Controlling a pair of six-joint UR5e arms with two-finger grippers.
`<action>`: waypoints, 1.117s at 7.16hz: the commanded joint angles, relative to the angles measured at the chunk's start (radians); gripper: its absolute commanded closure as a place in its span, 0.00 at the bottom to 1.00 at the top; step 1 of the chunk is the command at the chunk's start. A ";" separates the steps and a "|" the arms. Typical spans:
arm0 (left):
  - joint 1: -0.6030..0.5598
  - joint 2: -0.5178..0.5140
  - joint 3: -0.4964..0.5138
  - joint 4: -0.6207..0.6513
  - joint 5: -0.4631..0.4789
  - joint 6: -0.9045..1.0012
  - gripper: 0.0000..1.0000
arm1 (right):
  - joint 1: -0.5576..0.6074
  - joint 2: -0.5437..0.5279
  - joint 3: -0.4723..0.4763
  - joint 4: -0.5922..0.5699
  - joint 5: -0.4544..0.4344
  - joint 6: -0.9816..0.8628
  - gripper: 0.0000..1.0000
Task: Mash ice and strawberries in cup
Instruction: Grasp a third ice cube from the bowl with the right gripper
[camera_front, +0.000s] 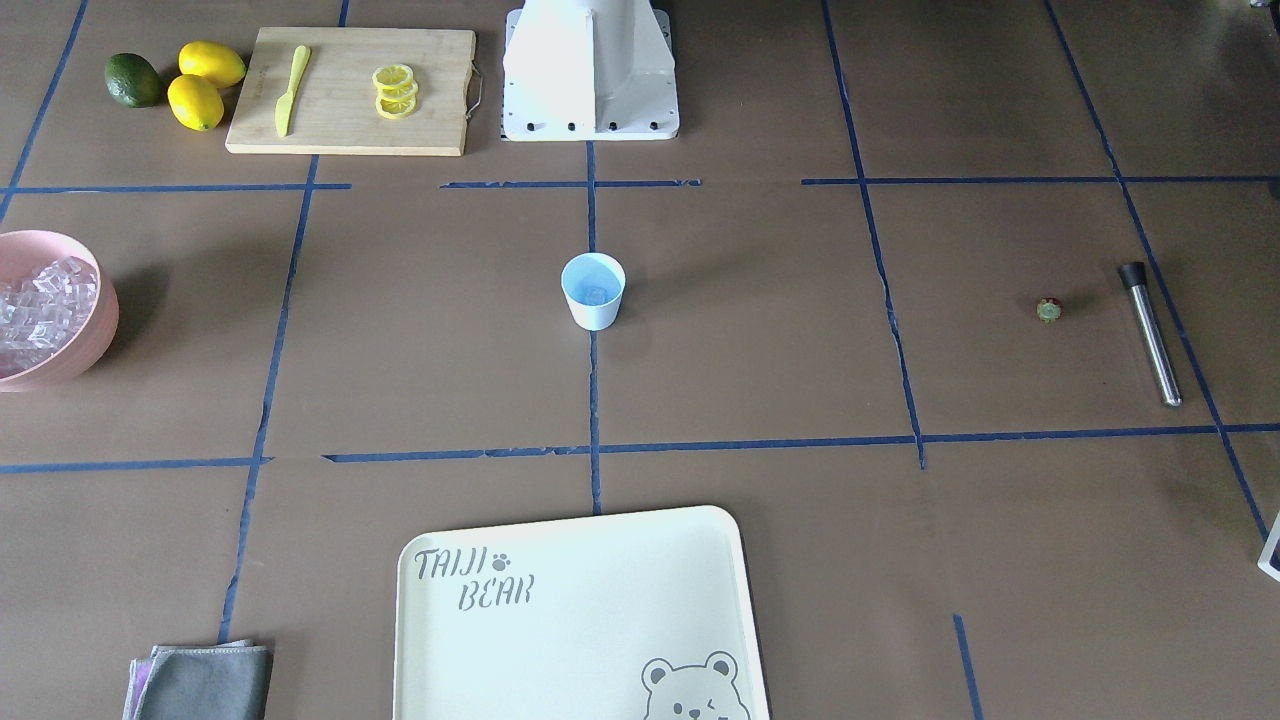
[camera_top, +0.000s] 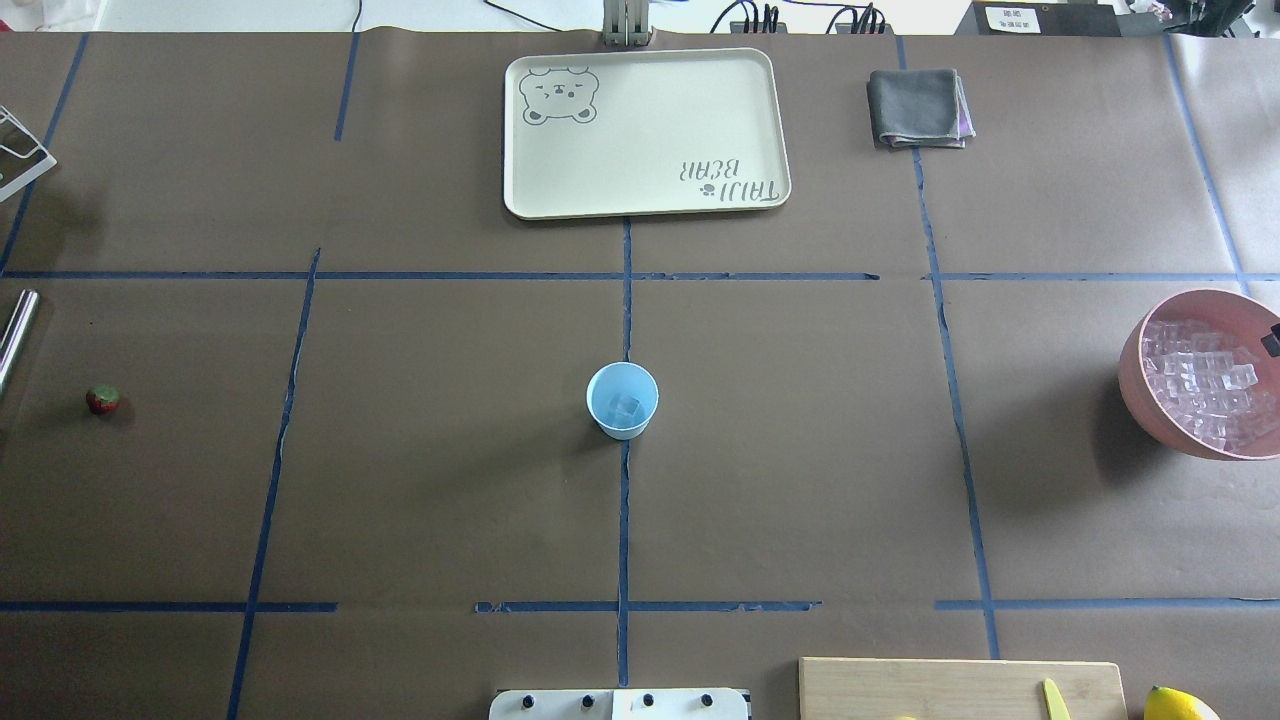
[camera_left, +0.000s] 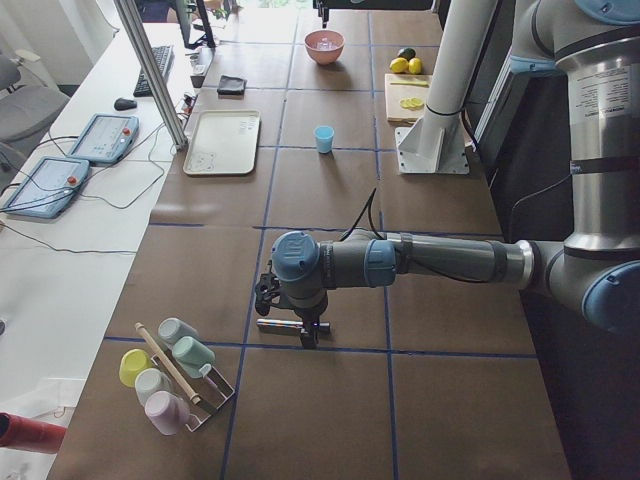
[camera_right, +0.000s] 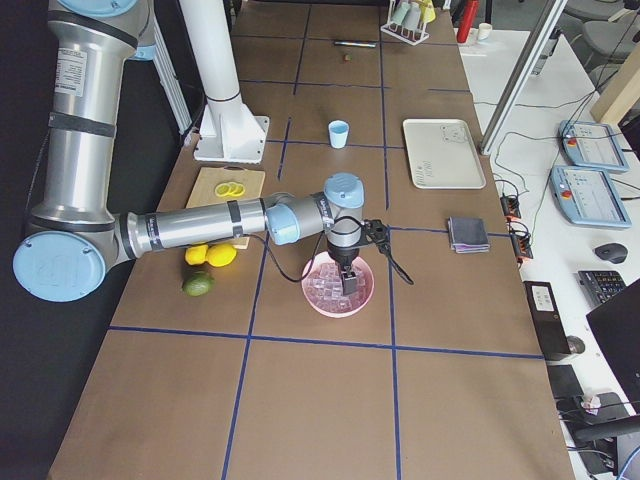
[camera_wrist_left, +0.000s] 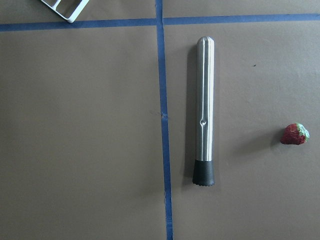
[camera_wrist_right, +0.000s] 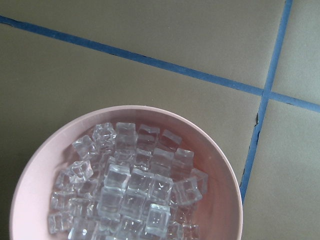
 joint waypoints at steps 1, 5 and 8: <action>0.000 0.001 -0.006 -0.004 0.000 0.000 0.00 | -0.070 -0.003 -0.054 0.045 -0.030 0.075 0.02; 0.002 0.001 -0.006 -0.007 0.000 0.000 0.00 | -0.141 0.002 -0.080 0.046 -0.047 0.077 0.07; 0.002 0.001 -0.003 -0.007 0.000 0.000 0.00 | -0.155 0.012 -0.085 0.046 -0.047 0.071 0.31</action>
